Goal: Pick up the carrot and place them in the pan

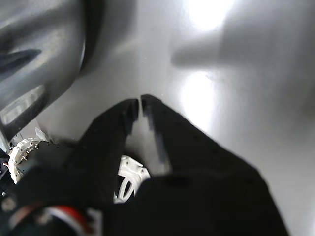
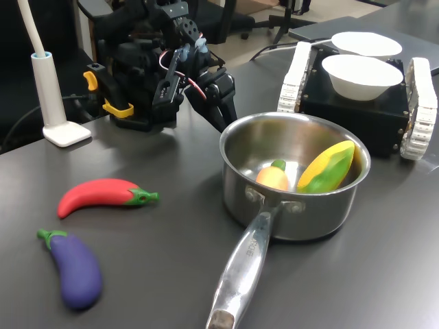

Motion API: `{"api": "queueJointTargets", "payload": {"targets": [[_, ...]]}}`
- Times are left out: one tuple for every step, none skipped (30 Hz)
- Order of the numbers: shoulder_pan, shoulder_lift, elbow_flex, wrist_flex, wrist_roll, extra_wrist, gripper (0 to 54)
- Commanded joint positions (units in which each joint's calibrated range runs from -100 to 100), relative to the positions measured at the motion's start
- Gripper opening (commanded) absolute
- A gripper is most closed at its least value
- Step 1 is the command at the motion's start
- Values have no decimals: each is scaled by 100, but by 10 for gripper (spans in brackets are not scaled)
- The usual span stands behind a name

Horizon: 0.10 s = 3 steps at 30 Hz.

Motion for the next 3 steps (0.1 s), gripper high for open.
{"api": "queueJointTargets", "payload": {"targets": [[-86, -75, -128, -303, 44, -72, 2], [-86, -75, -128, -303, 49, -72, 2], [-86, -75, -128, -303, 44, -72, 2]]}}
